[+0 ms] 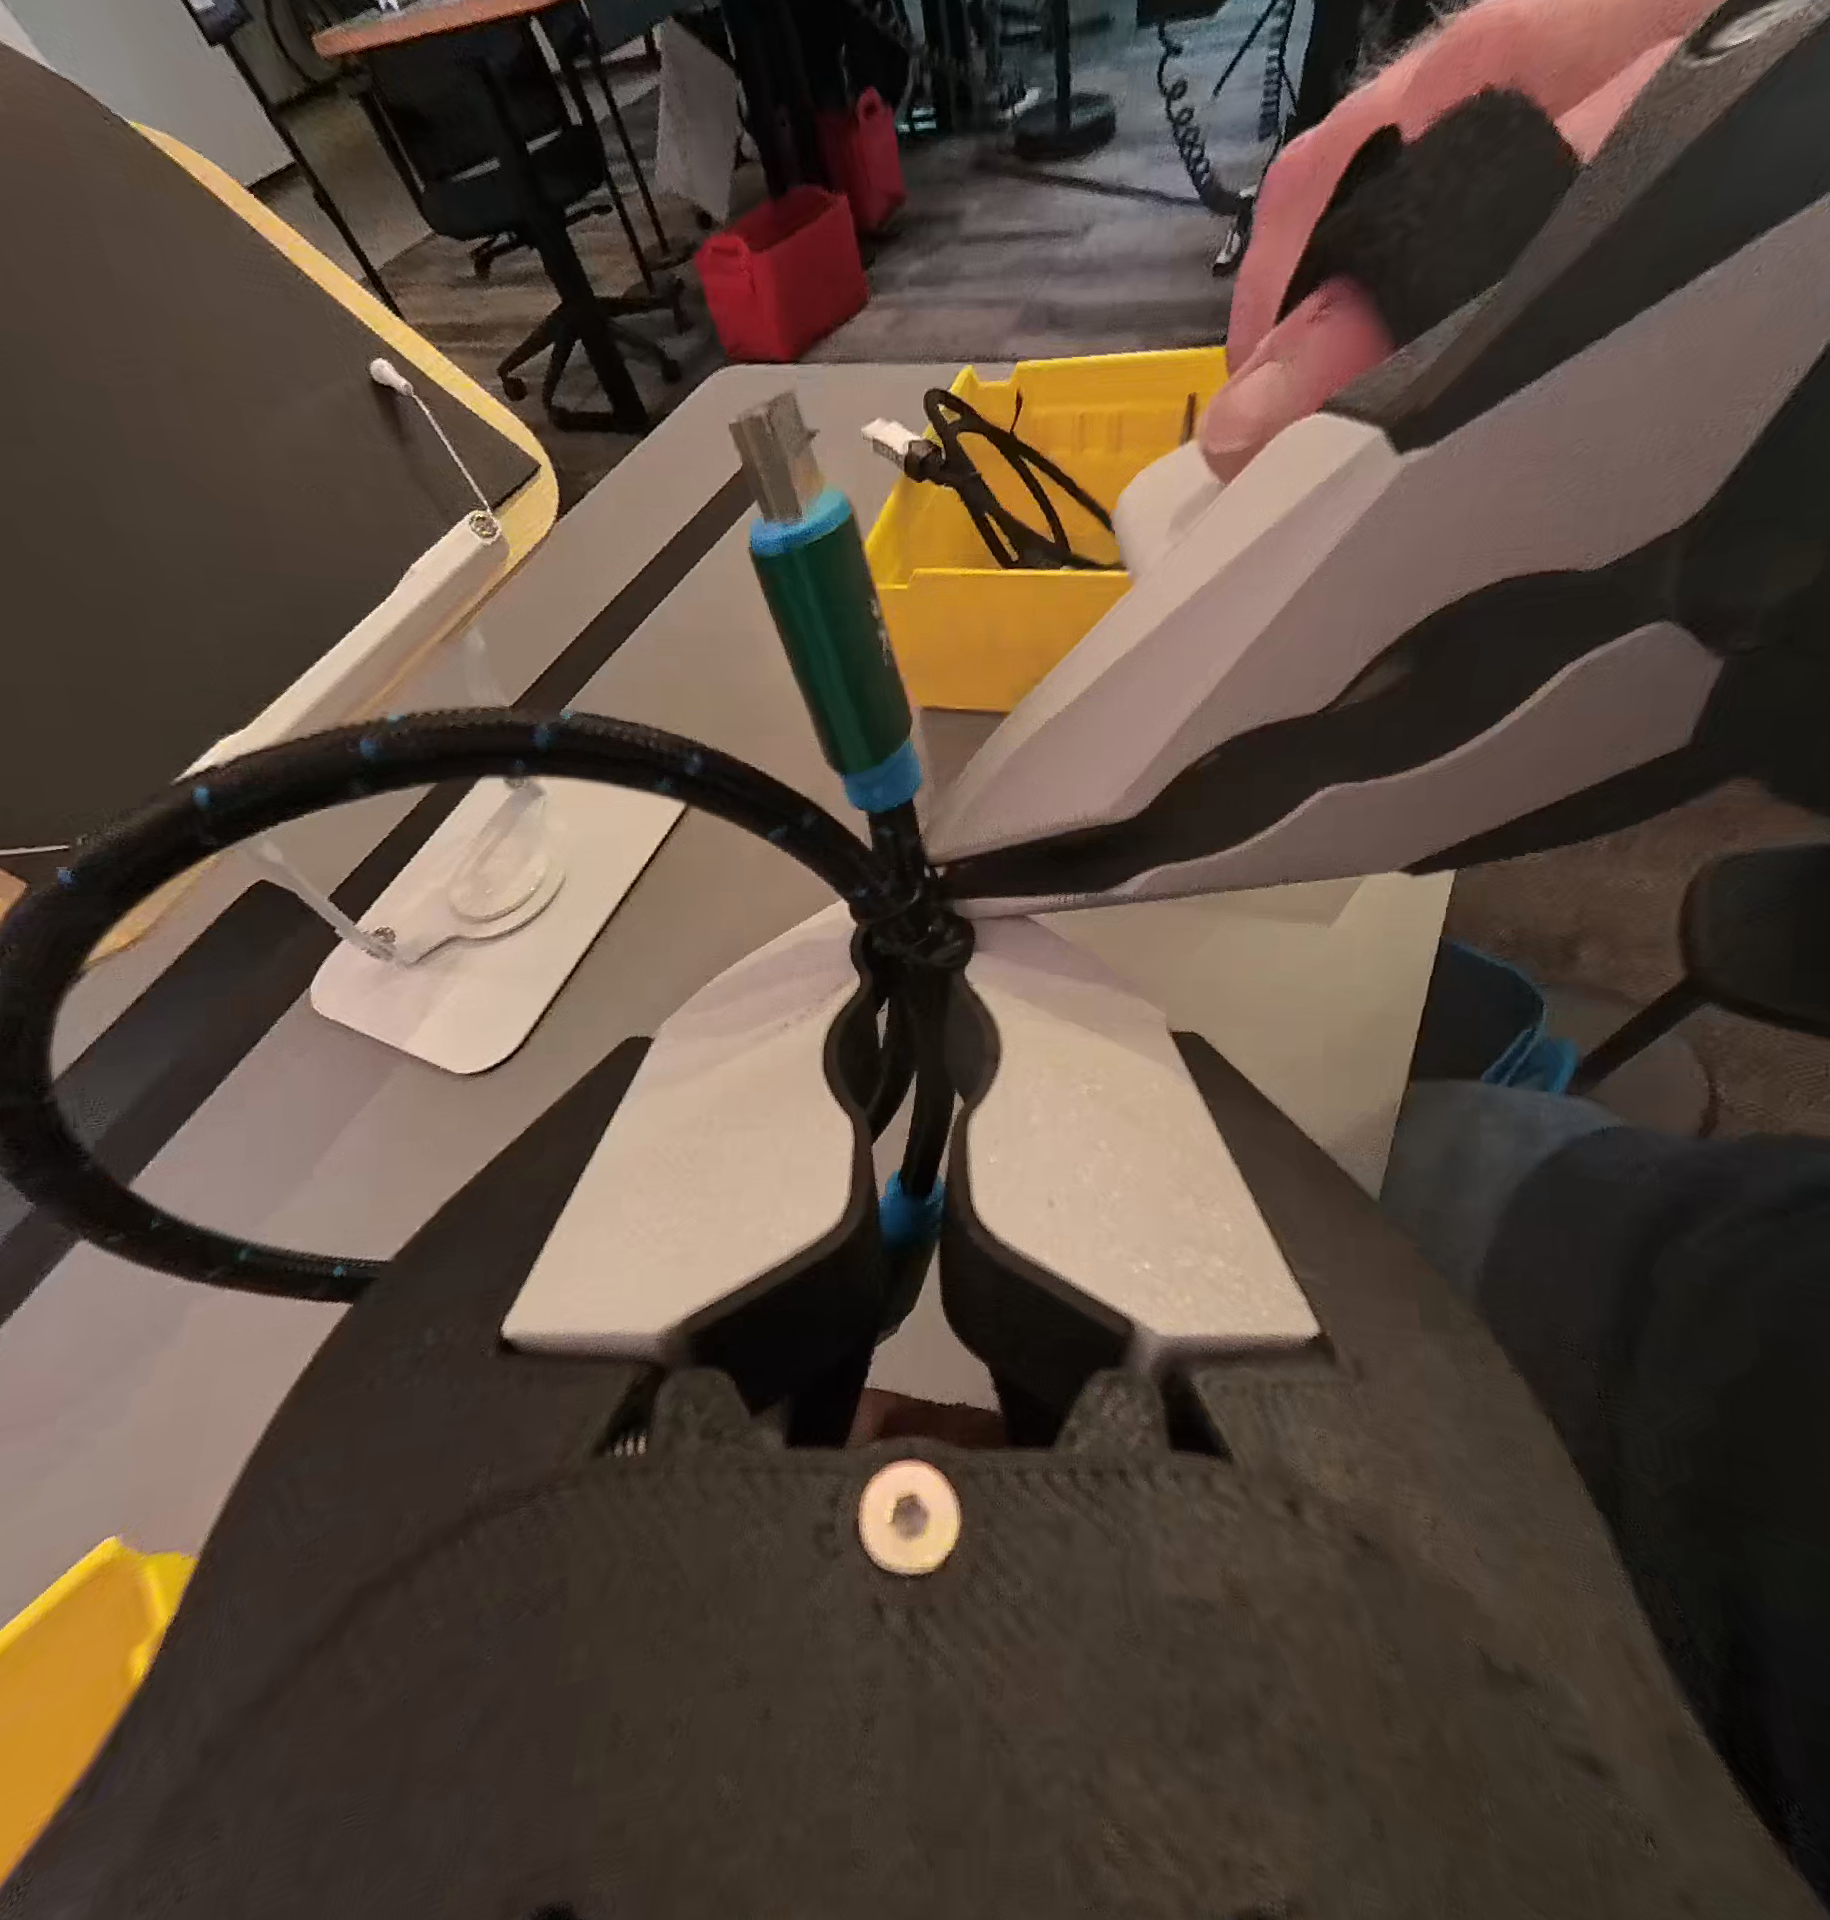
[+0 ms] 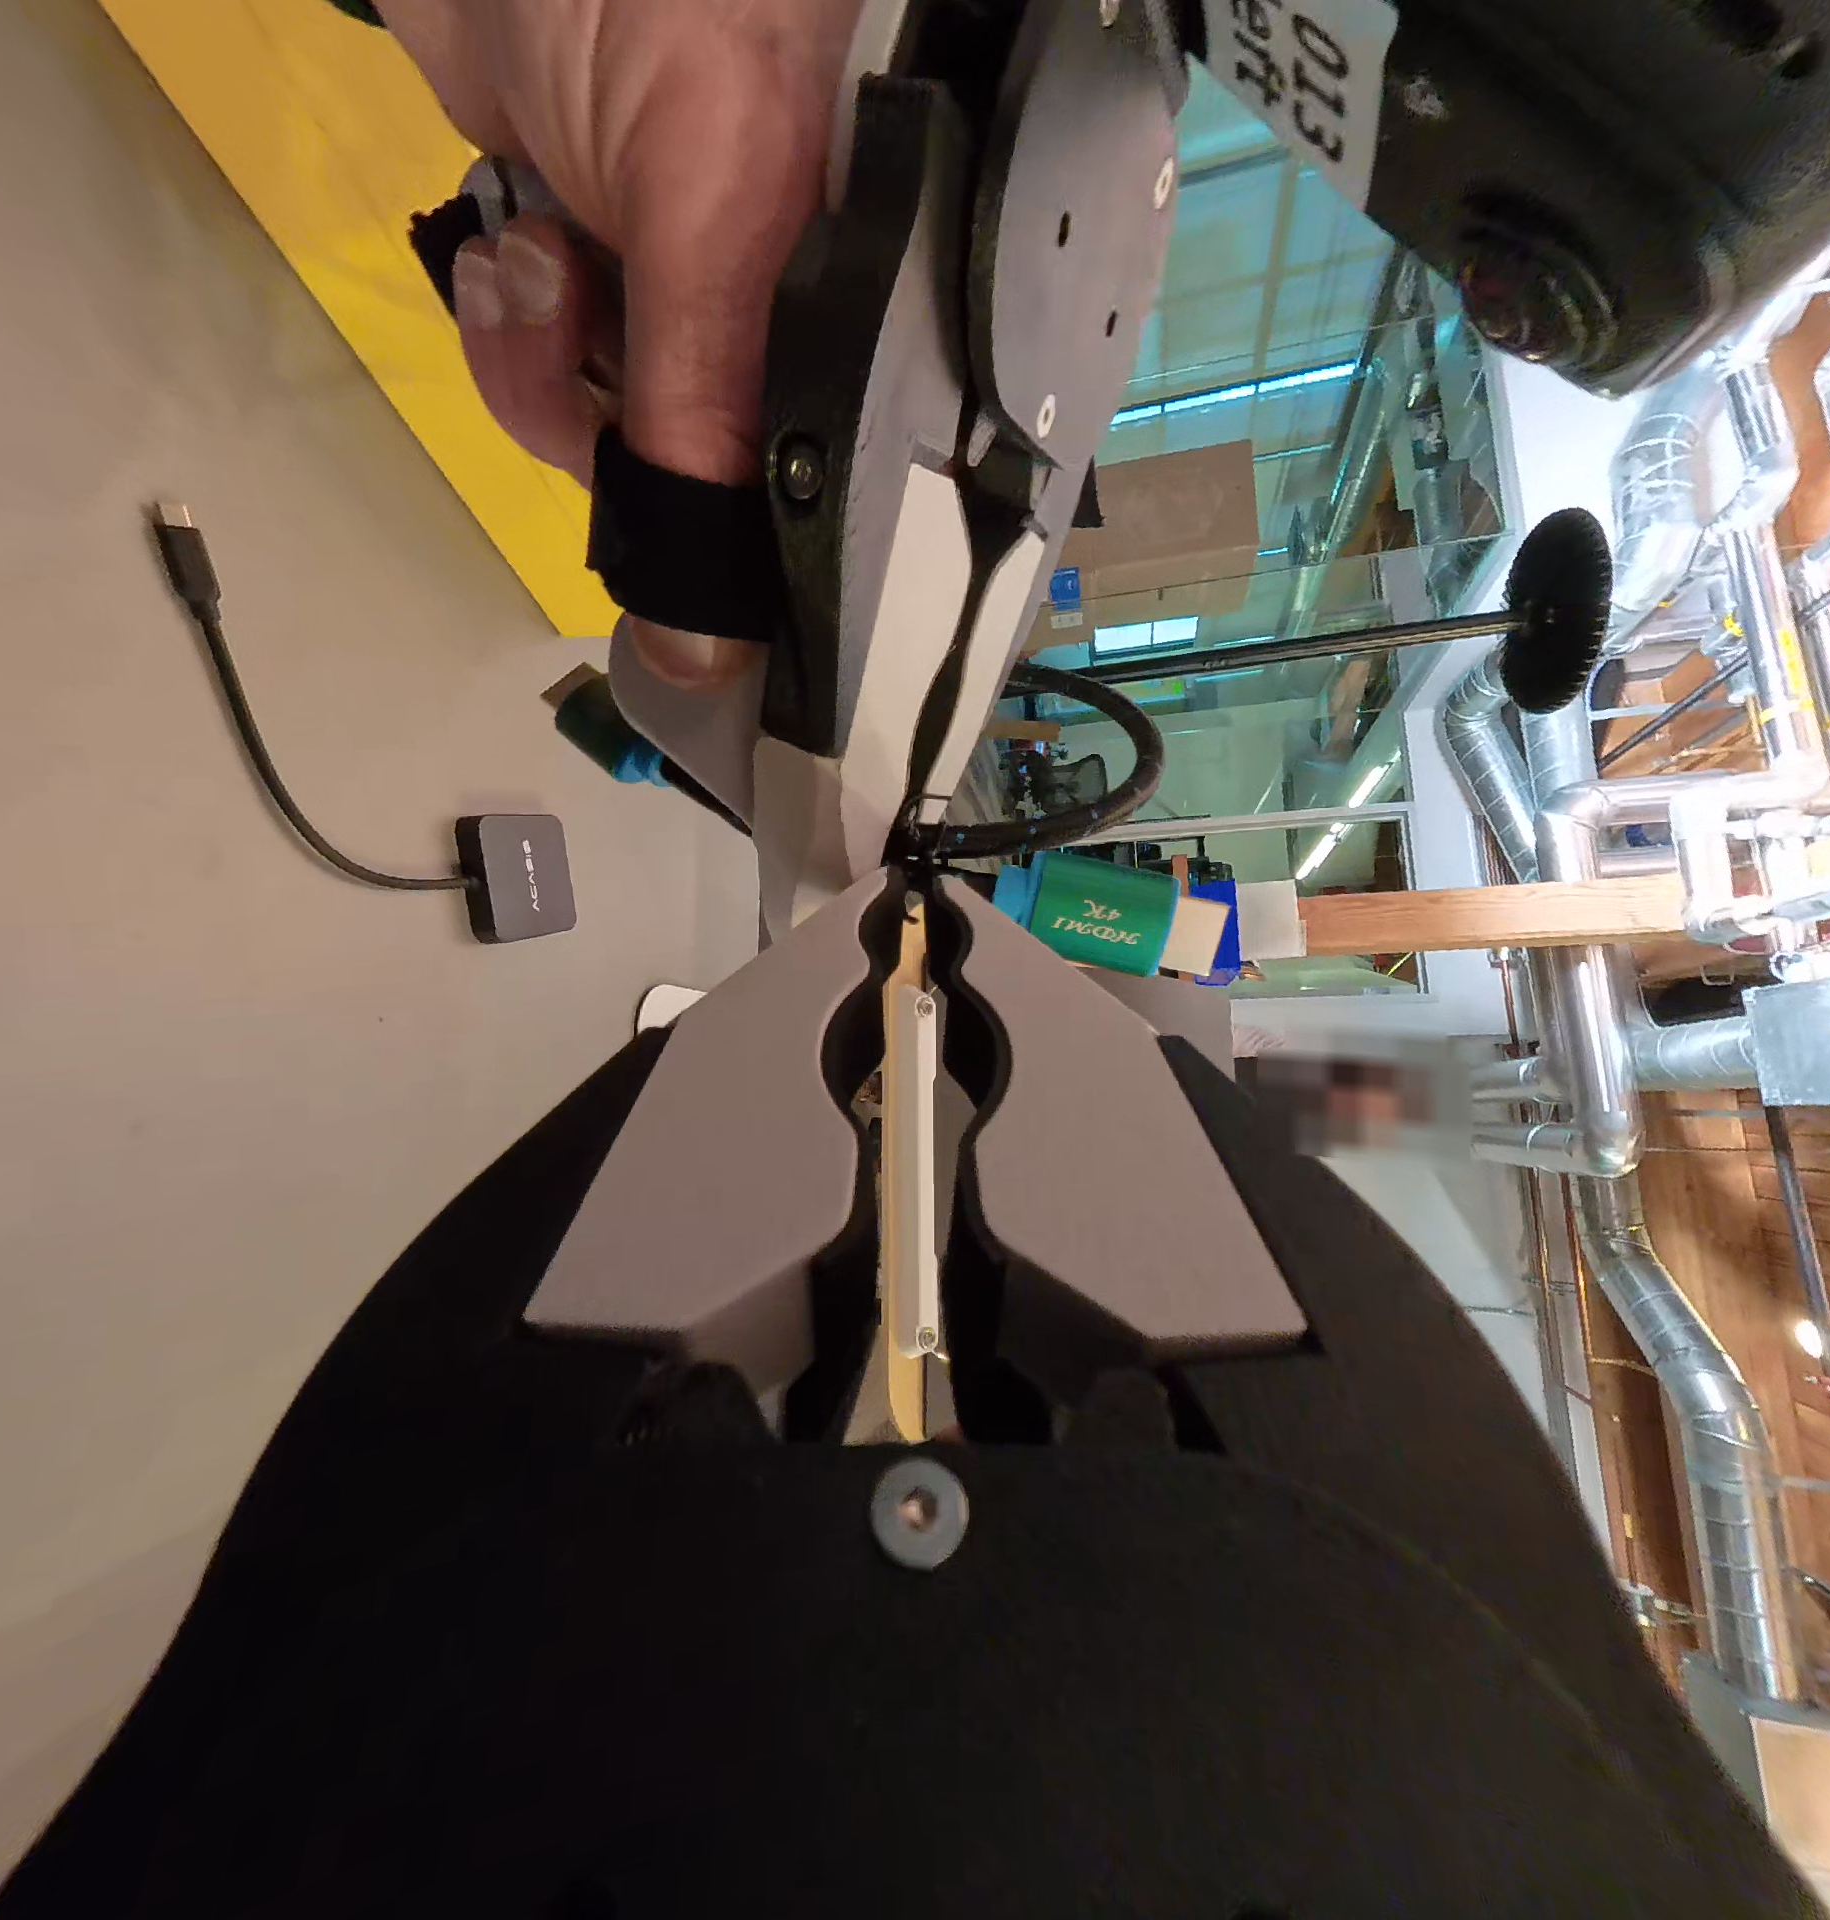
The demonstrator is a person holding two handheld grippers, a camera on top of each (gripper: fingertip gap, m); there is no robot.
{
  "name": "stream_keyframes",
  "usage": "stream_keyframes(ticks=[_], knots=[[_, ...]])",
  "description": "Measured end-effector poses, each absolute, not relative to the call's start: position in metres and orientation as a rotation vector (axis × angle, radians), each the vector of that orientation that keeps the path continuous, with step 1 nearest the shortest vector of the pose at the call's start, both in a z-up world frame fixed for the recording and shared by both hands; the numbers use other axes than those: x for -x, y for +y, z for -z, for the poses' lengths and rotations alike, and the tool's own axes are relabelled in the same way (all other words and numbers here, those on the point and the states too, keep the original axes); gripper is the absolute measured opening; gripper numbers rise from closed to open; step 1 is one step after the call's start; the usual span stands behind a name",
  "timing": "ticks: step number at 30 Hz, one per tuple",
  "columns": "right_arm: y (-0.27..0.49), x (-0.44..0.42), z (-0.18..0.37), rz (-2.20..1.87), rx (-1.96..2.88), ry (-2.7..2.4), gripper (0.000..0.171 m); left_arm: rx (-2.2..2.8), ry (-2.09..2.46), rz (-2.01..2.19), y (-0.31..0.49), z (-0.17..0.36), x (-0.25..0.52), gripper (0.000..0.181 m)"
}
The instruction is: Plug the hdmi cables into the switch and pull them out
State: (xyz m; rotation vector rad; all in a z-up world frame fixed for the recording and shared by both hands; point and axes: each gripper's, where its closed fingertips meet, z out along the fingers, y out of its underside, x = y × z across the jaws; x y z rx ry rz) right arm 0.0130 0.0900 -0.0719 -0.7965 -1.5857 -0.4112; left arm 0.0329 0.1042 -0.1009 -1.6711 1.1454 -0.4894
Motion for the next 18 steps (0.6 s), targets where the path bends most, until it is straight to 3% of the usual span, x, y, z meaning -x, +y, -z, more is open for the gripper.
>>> stream_keyframes(ticks=[5,13,18], knots=[[0.092,-0.010,0.069,0.227,0.917,-1.518,0.000,1.655,1.153,0.433,0.108,0.100,-0.031,0.005],[0.103,-0.022,0.050,-0.399,1.188,-1.176,0.000,1.522,1.139,0.319,0.109,0.088,-0.032,0.005],[0.094,-0.024,0.055,-0.423,1.167,-1.210,0.000,1.568,1.110,0.401,0.111,0.095,-0.034,0.005]])
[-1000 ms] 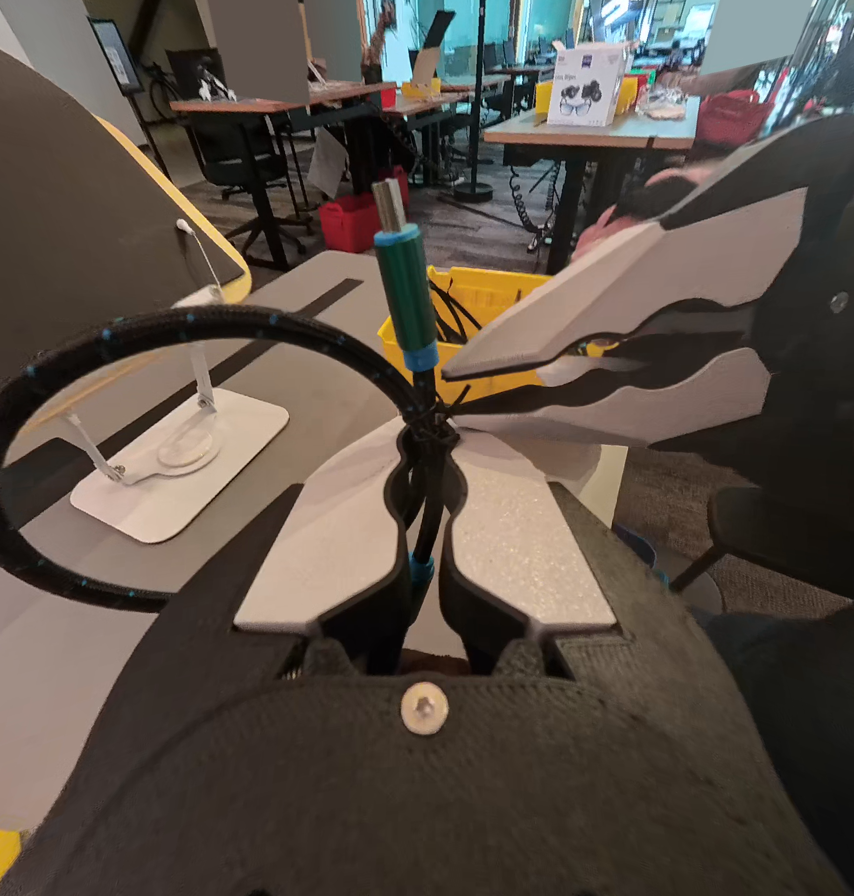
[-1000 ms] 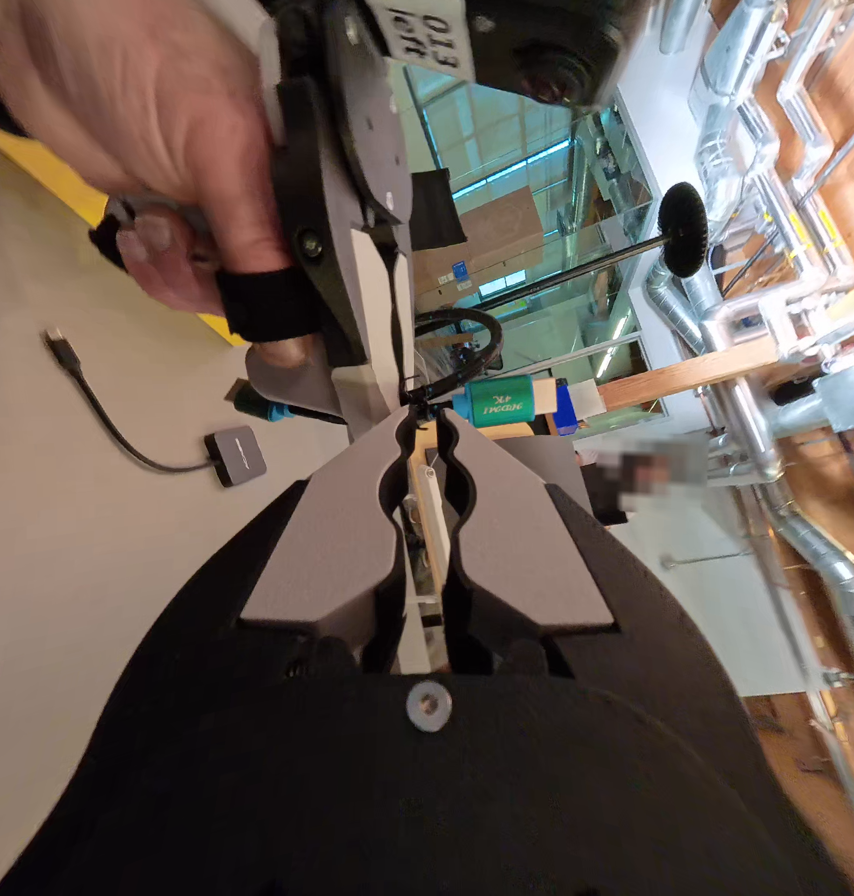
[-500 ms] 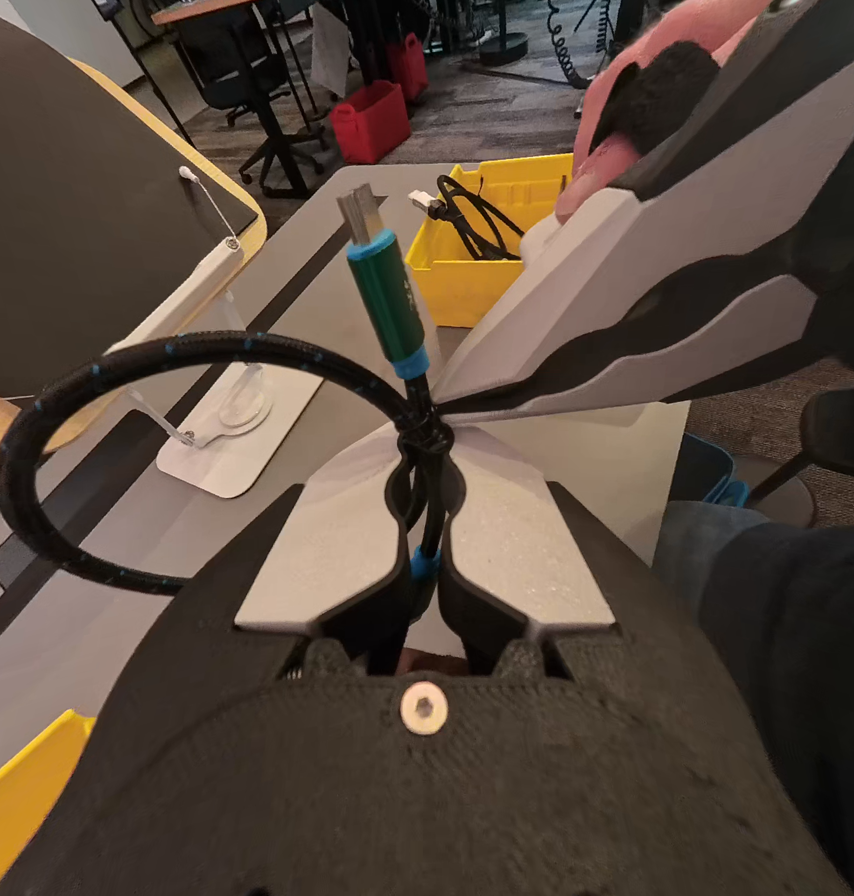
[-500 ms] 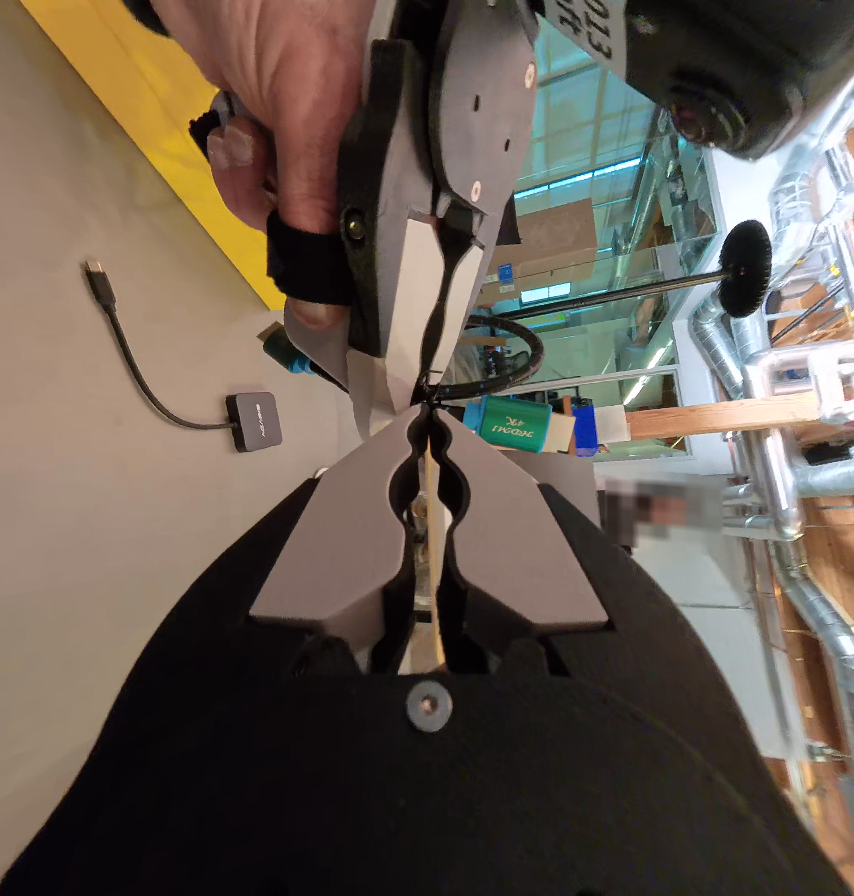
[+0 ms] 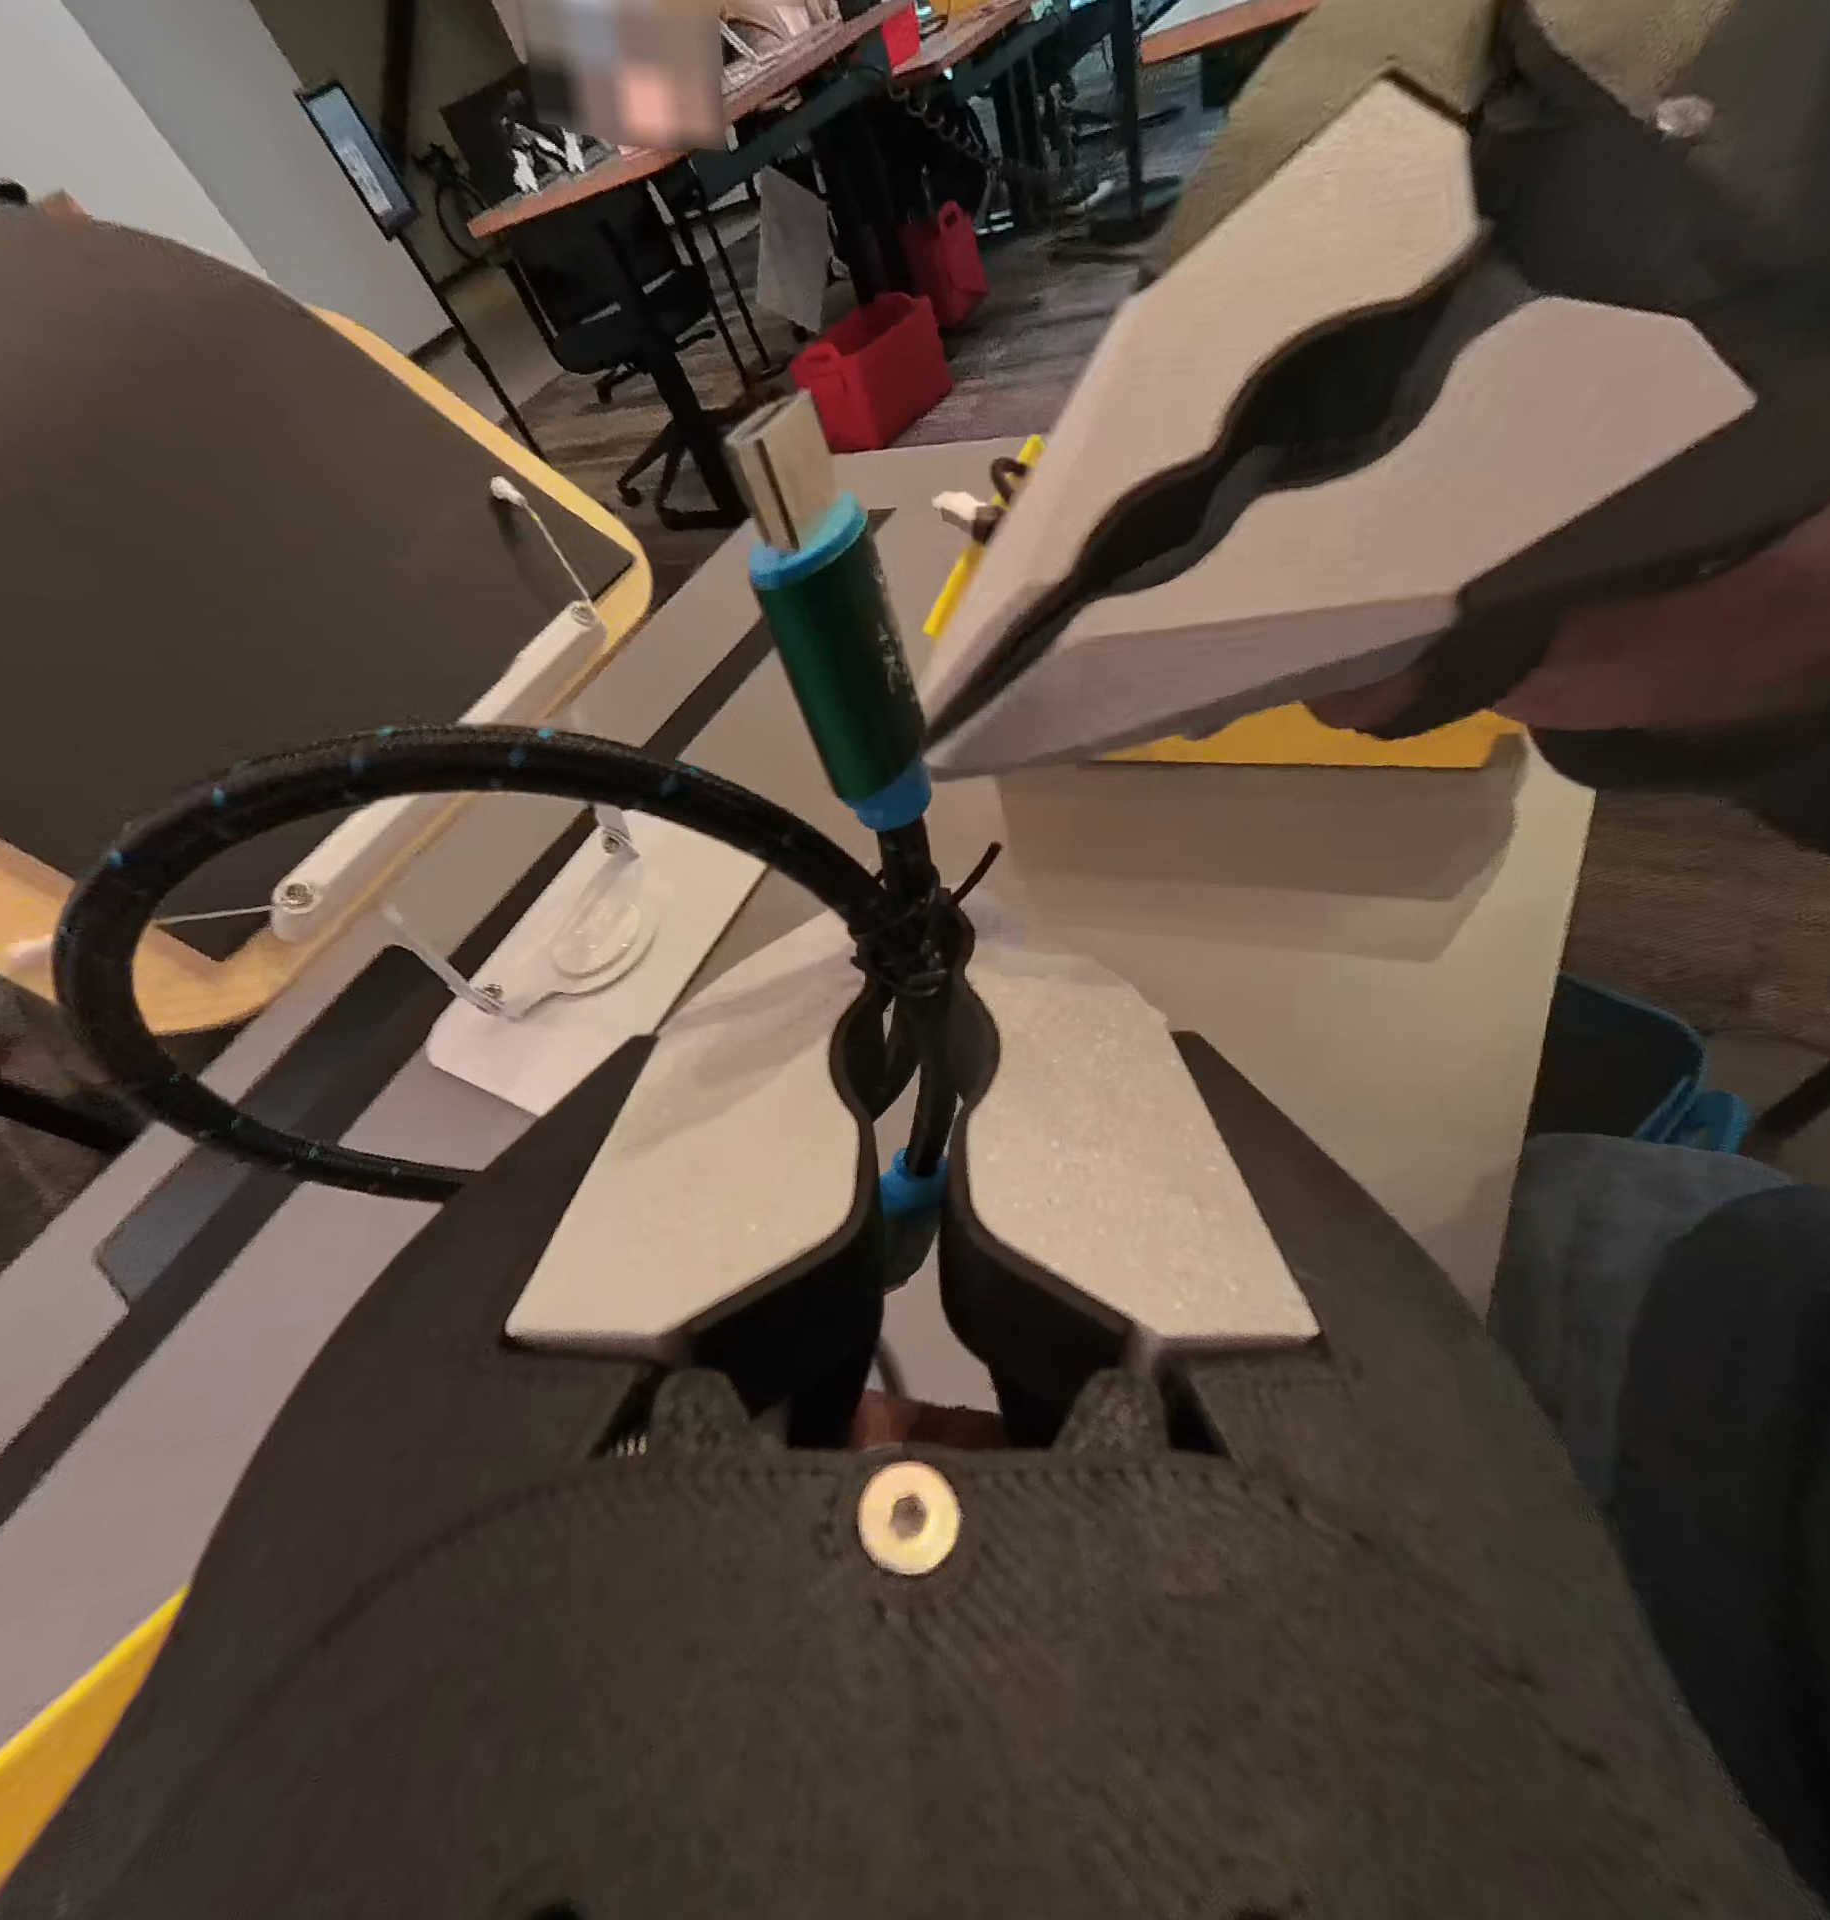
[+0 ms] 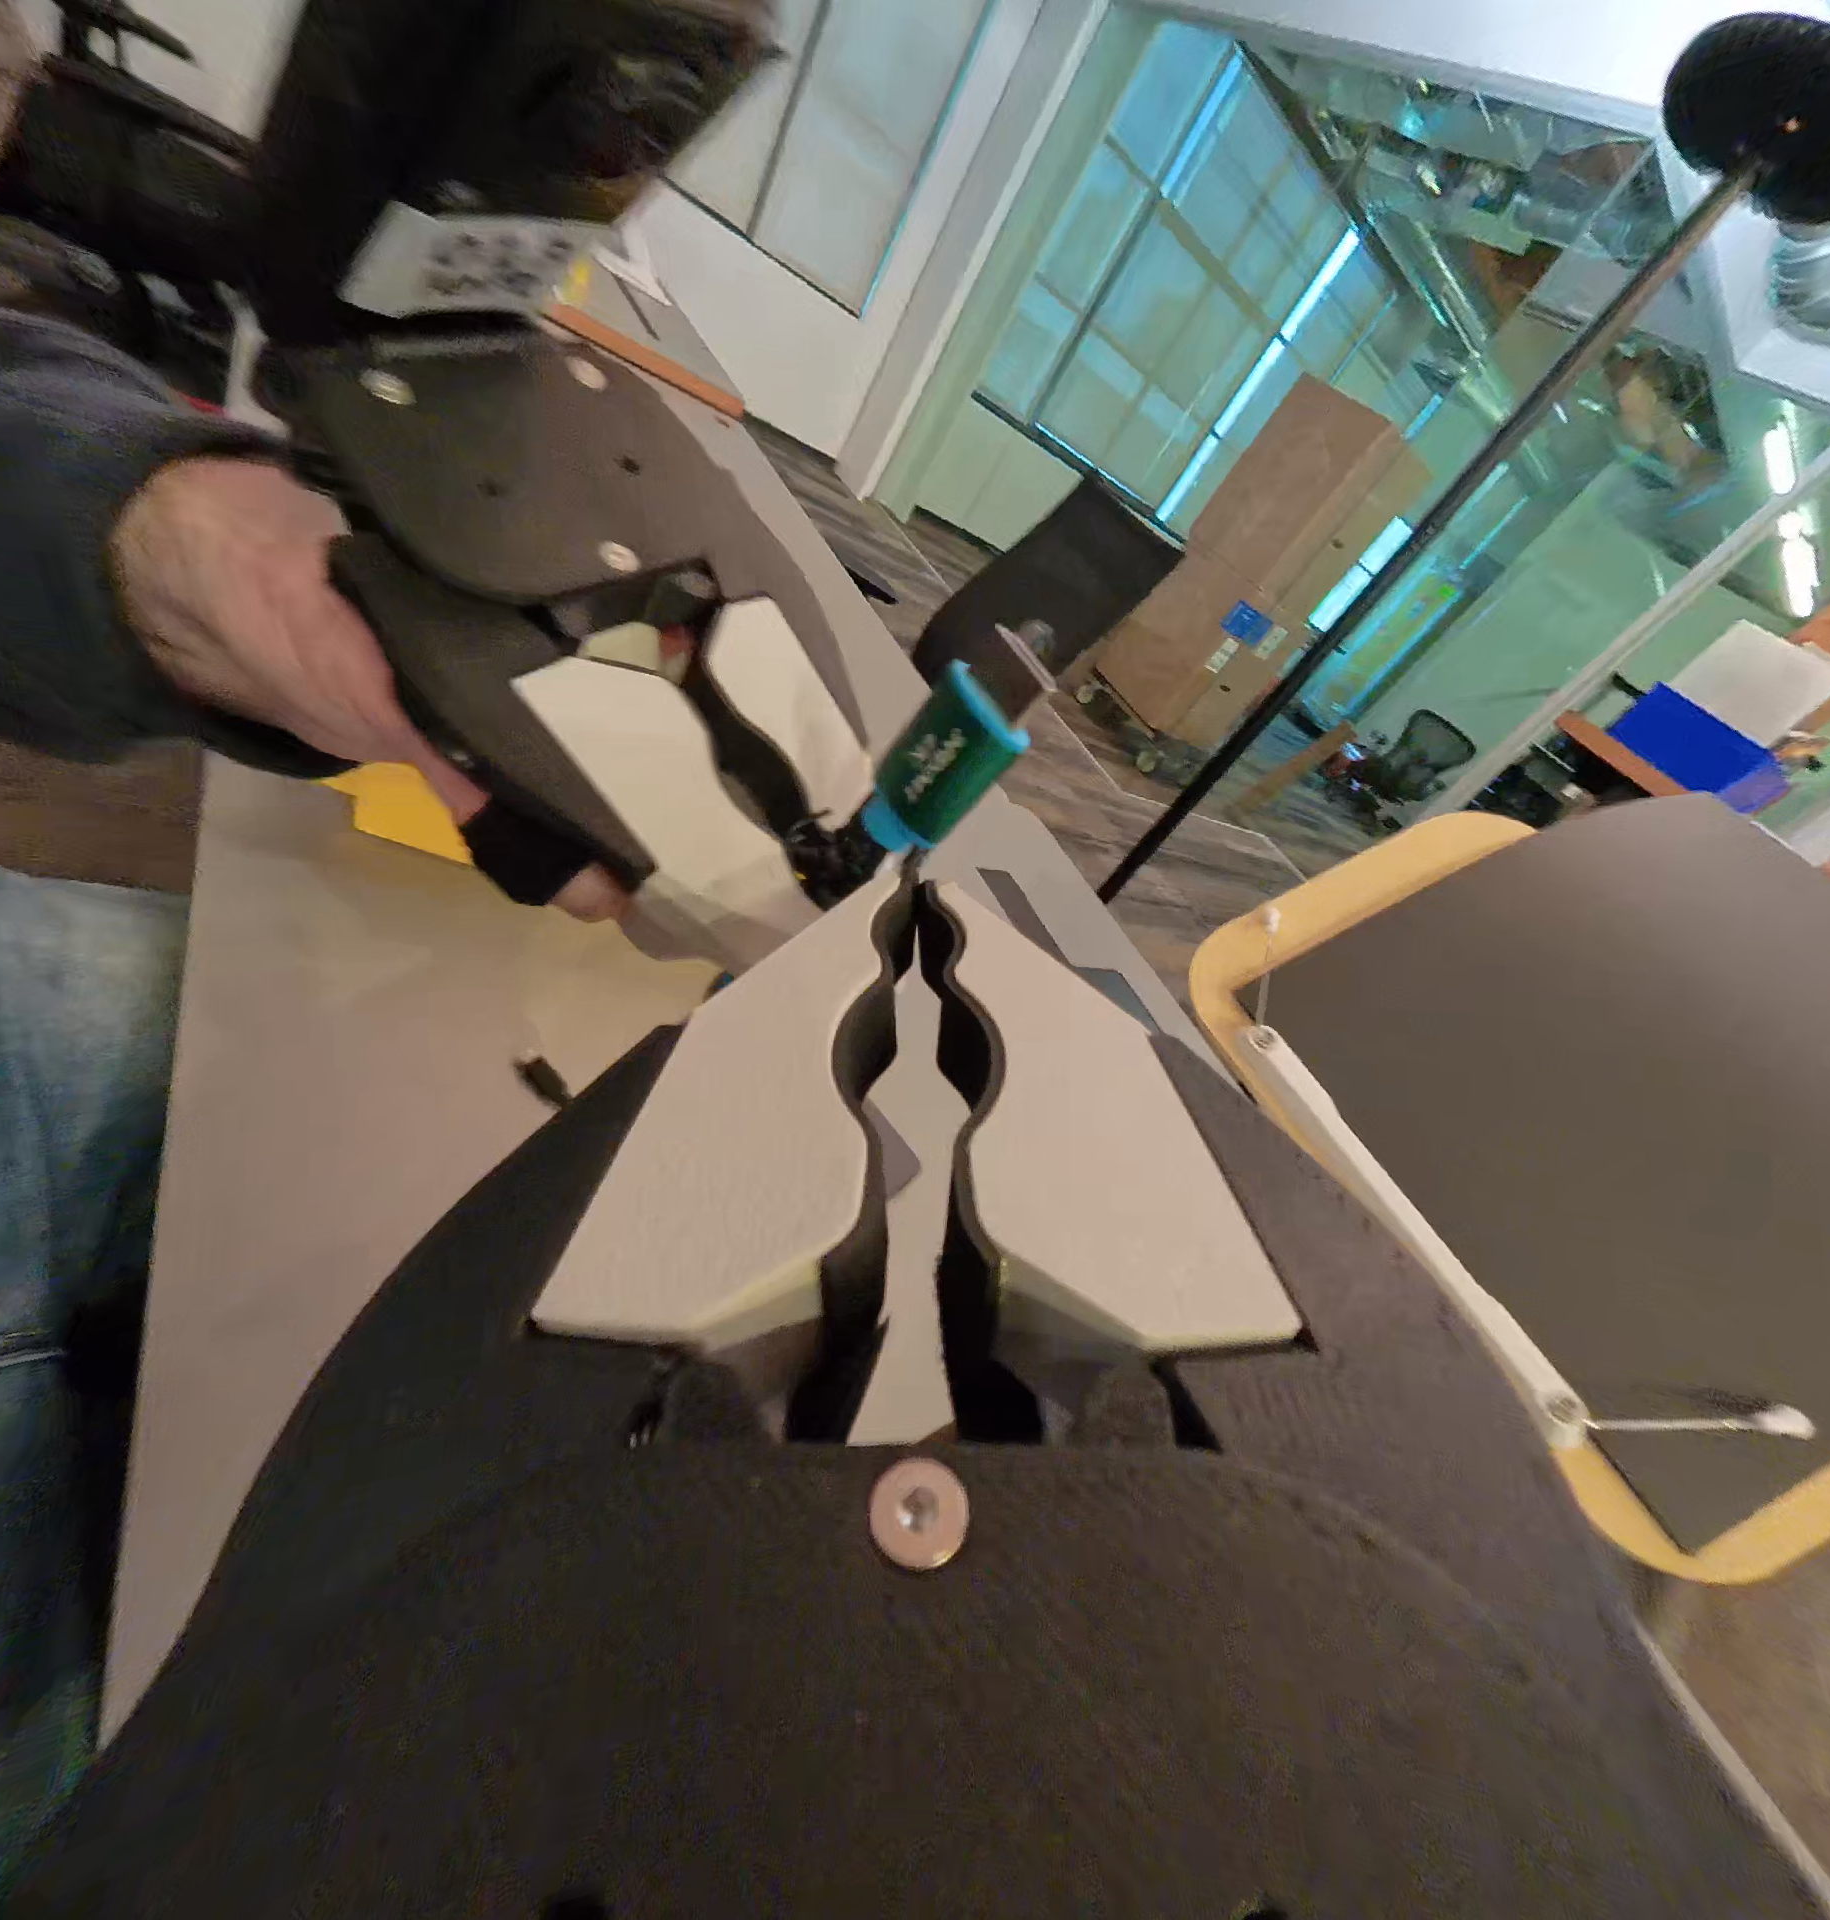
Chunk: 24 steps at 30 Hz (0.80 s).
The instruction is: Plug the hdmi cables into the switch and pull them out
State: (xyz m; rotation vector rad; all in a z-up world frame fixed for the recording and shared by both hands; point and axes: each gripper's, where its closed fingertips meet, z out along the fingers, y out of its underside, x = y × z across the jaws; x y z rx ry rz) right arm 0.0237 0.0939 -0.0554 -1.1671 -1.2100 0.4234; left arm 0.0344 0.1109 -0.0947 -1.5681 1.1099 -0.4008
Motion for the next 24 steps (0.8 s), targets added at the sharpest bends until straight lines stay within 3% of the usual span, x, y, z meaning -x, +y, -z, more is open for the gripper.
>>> stream_keyframes(ticks=[2,5,8,13,17,24], knots=[[0.091,-0.023,0.059,-0.454,1.195,-1.221,0.007,1.584,1.089,0.445,0.112,0.094,-0.034,0.005],[0.099,-0.019,0.062,-0.519,1.278,-1.182,0.038,1.560,1.125,0.443,0.109,0.095,-0.037,0.004],[0.091,-0.011,0.059,-0.737,1.276,-1.175,0.012,1.520,1.173,0.378,0.105,0.098,-0.042,0.004],[0.093,-0.012,0.051,-1.082,1.350,-1.083,0.008,1.423,1.207,0.286,0.112,0.094,-0.035,0.013],[0.095,-0.018,0.048,-1.370,1.449,-1.043,0.008,1.319,1.311,0.107,0.117,0.099,-0.029,0.042],[0.098,-0.018,0.045,-1.656,1.498,-0.981,0.007,1.270,1.358,0.032,0.116,0.109,-0.032,0.015]])
